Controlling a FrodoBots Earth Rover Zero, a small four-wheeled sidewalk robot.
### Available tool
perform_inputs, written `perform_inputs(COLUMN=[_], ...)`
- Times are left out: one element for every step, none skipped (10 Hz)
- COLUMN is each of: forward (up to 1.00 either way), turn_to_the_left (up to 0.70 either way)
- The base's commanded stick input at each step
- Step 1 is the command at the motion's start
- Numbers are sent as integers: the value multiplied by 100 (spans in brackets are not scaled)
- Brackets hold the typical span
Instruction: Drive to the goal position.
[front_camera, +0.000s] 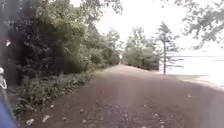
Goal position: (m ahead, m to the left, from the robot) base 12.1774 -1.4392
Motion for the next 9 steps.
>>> perform_inputs(forward=[70, 70, 70, 70, 70, 70, 70, 70, 70], turn_to_the_left=[-3, -3, -3, -3, -10, -20, -18, -6, -1])
